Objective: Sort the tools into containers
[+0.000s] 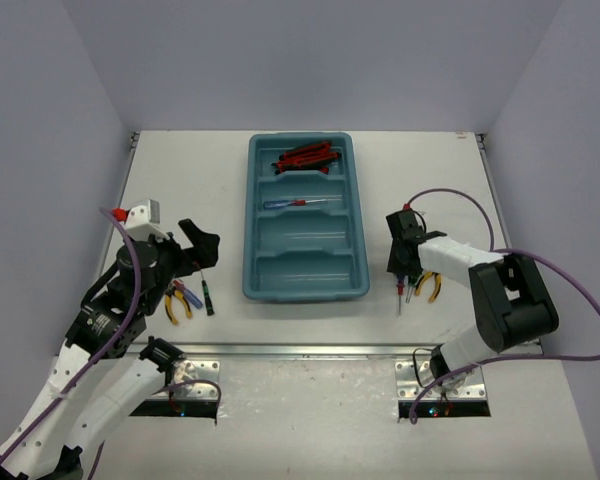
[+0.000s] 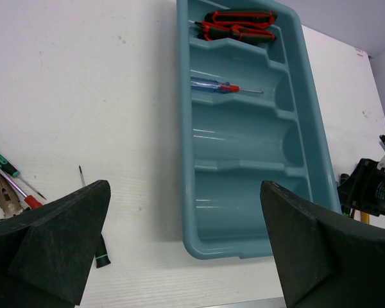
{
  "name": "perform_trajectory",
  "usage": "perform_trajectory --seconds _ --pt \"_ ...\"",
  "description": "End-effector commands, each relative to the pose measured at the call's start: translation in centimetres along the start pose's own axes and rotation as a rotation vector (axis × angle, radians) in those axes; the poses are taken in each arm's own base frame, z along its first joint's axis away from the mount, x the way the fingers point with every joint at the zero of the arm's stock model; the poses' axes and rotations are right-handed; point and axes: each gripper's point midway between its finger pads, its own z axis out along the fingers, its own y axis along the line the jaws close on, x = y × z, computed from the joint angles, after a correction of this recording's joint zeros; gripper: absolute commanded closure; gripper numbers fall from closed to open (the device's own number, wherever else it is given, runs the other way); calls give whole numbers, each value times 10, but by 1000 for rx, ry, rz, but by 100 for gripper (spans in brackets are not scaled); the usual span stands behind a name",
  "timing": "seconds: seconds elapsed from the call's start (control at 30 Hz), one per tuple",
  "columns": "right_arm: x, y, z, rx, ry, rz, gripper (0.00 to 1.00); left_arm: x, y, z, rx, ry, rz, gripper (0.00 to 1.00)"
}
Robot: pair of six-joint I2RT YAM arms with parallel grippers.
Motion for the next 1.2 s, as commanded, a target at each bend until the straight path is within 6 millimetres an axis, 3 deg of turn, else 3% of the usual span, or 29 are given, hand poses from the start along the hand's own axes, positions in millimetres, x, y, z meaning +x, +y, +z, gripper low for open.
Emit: perform_trajectory --seconds 0.0,0.13,0.3,0.4,0.43,0.47,0.57,0.63,0.77,0.87,0.93,0.97,1.07,1.17 --pt "13 2 8 -15 39 11 78 -8 -7 1 32 -35 -2 0" --pt "3 19 -2 -120 0 22 87 -8 -7 1 31 -34 -1 0" --pt "-37 19 -32 -136 -121 17 91 -8 -5 1 21 -33 -1 0" --pt "-97 30 -75 -201 -322 -53 95 -9 -5 1 19 -38 -5 0" --pt "-109 31 -84 -210 -362 -86 95 -9 -5 1 20 -39 -5 0" --pt "-134 41 -101 -243 -454 -154 96 -9 -5 1 20 -39 -5 0" --pt "-170 71 -130 -359 -591 -313 95 -8 -5 2 17 -34 -3 0" --pt "-202 117 -158 -488 -734 -571 93 -8 -4 2 12 -32 -4 0" --pt "-208 191 -186 -758 -871 -892 92 -7 -3 3 3 -31 -5 0" --pt "-213 243 -181 -851 -903 -1122 91 -8 -3 2 2 -34 -7 0" --pt "-205 266 -166 -905 -842 -1220 91 -8 -3 2 3 -34 -9 0" --pt "-211 283 -156 -912 -847 -1285 91 -8 -2 2 2 -35 -8 0" --pt "-220 304 -129 -893 -847 -1342 90 -9 -2 1 2 -40 -11 0" --pt "-218 316 -120 -918 -888 -1381 85 -11 -2 -1 7 -51 -16 0"
